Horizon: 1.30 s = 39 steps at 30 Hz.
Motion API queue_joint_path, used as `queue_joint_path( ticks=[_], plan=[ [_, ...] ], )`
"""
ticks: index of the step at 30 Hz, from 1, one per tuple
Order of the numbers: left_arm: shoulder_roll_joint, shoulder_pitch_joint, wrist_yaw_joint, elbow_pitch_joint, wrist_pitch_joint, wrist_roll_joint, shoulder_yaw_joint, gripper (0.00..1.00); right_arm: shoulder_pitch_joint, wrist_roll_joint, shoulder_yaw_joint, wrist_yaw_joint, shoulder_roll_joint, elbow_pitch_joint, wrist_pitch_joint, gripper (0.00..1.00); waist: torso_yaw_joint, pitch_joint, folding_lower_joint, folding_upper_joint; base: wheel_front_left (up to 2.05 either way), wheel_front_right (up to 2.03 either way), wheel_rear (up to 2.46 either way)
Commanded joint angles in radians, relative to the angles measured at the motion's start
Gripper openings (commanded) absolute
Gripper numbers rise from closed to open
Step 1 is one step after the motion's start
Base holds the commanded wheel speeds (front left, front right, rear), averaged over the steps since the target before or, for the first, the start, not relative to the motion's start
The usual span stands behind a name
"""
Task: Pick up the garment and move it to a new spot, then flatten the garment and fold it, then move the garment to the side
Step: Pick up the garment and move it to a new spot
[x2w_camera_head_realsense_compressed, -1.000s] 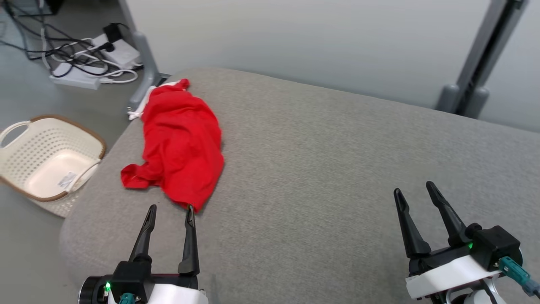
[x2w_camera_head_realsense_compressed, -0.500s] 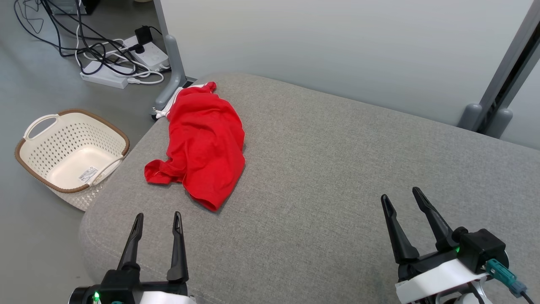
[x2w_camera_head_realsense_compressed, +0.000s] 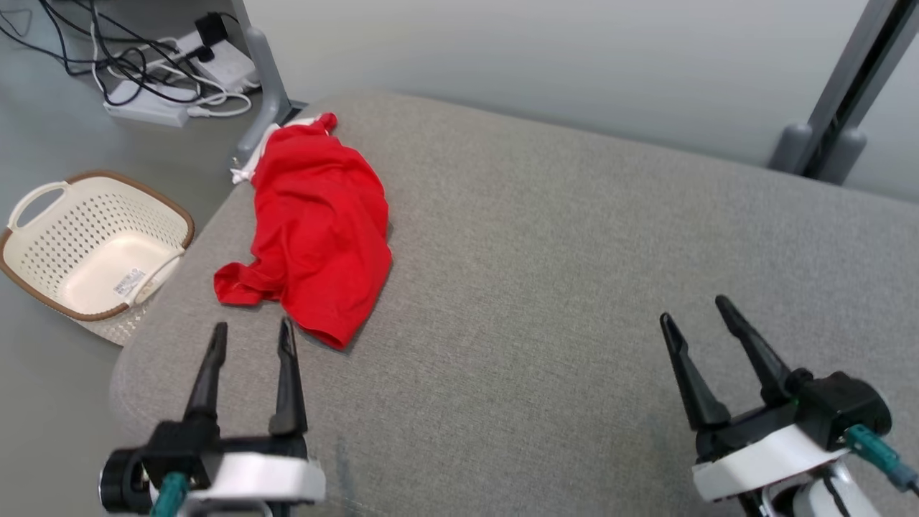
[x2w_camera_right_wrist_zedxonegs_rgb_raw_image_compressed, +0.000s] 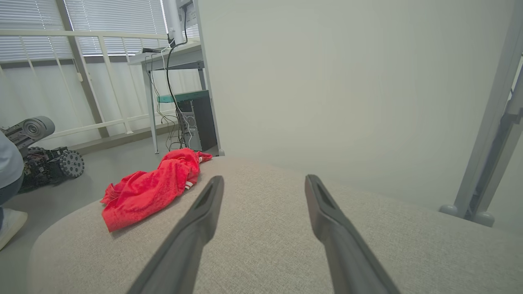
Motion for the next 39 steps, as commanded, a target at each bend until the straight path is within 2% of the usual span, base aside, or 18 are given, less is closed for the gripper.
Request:
queue_joint_path(
  ticks=[1,7,11,14,16,21,29,30,31,32,33,39],
  plan=[
    [0.004,-0.028,-0.005,0.008,0.0,-0.01,0.009,1.0,-0.016,-0.003,-0.002,0.0,-0.014,-0.007,-0.001,1.0,-0.023,0.047,0.0,0.0,0.0,0.0,0.0],
    [0.015,-0.202,-0.059,0.13,0.0,0.007,0.065,1.0,-0.078,-0.014,0.025,0.0,-0.083,-0.068,-0.001,1.0,-0.082,0.186,0.0,0.0,0.0,0.0,0.0],
    [0.047,-0.352,-0.098,0.293,0.012,-0.026,0.101,1.0,-0.119,-0.018,0.033,0.0,-0.113,-0.106,0.001,1.0,-0.129,0.266,0.0,0.0,0.0,0.0,0.0],
    [0.079,-0.48,-0.123,0.414,0.071,-0.048,0.112,1.0,-0.14,-0.019,0.036,0.0,-0.125,-0.132,0.005,1.0,-0.158,0.314,0.0,0.0,0.0,0.0,0.0],
    [0.102,-0.554,-0.124,0.478,0.098,-0.062,0.131,1.0,-0.154,-0.019,0.042,0.0,-0.13,-0.145,0.005,1.0,-0.178,0.342,0.0,0.0,0.0,0.0,0.0],
    [0.147,-0.688,-0.148,0.641,0.202,-0.046,0.104,1.0,-0.166,-0.023,0.048,0.0,-0.137,-0.135,0.003,1.0,-0.218,0.379,0.0,0.0,0.0,0.0,0.0],
    [0.176,-0.794,-0.087,0.85,0.328,-0.028,0.092,1.0,-0.185,-0.013,0.05,0.0,-0.125,-0.118,-0.002,1.0,-0.257,0.396,0.0,0.0,0.0,0.0,0.0],
    [0.178,-0.8,-0.079,0.868,0.335,-0.029,0.093,0.87,-0.187,-0.014,0.051,0.0,-0.124,-0.115,-0.002,1.0,-0.26,0.395,0.0,0.0,0.0,0.0,0.0],
    [0.179,-0.802,-0.078,0.885,0.343,-0.032,0.094,0.58,-0.191,-0.013,0.052,0.0,-0.122,-0.112,-0.002,1.0,-0.263,0.393,0.0,0.0,0.0,0.0,0.0],
    [0.178,-0.803,-0.078,0.9,0.346,-0.038,0.096,0.08,-0.193,-0.013,0.053,0.0,-0.12,-0.109,-0.003,1.0,-0.265,0.391,0.0,0.0,0.0,0.0,0.0],
    [0.179,-0.805,-0.08,0.91,0.345,-0.04,0.096,0.0,-0.195,-0.013,0.053,0.0,-0.118,-0.106,-0.003,1.0,-0.267,0.388,0.0,0.0,0.0,0.0,0.0],
    [0.168,-0.816,-0.105,0.911,0.292,-0.059,0.096,0.0,-0.193,-0.011,0.047,0.0,-0.103,-0.099,-0.003,1.0,-0.273,0.36,0.0,0.0,0.0,0.0,0.0]
  ],
)
